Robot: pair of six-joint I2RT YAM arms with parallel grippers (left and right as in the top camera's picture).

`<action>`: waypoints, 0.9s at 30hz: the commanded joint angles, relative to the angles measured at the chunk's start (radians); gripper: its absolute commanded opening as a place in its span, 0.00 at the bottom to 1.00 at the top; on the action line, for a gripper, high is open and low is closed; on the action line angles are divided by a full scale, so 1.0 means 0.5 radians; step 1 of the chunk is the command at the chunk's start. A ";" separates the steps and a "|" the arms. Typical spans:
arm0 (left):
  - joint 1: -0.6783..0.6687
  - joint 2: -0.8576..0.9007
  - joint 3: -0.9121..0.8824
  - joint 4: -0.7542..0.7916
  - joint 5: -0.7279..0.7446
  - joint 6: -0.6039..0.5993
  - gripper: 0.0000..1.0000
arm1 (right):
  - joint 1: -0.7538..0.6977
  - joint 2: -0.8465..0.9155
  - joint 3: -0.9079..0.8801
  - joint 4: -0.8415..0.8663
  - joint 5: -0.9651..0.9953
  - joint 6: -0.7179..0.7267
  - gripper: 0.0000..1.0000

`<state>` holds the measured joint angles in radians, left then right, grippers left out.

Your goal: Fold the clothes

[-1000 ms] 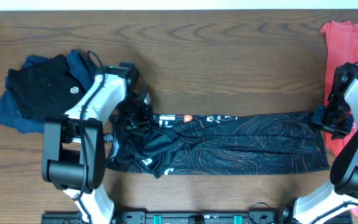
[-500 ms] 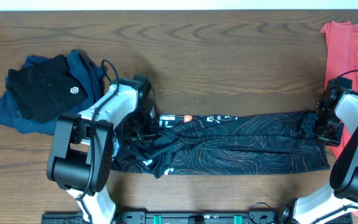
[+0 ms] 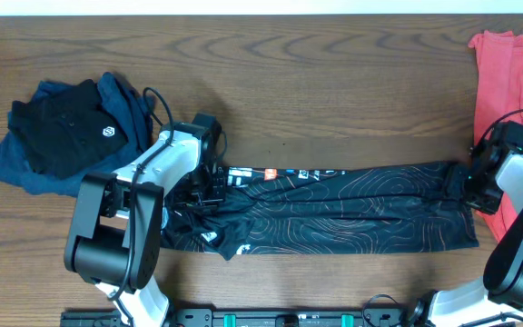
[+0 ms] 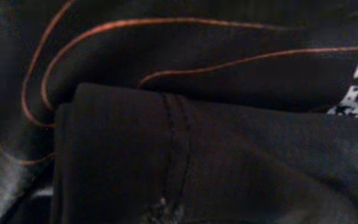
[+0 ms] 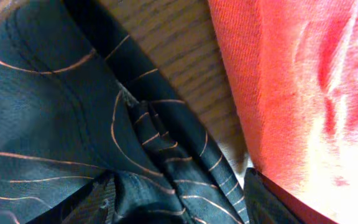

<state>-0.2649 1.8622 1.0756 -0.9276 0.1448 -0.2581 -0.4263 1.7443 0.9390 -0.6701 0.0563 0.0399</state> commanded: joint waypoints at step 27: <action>0.012 -0.006 0.126 -0.110 -0.040 -0.049 0.28 | -0.065 0.162 -0.136 0.006 -0.430 -0.145 0.61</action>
<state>-0.2638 1.8614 1.0943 -0.9863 0.1253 -0.2741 -0.4564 1.7458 0.9333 -0.6376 -0.0341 -0.0151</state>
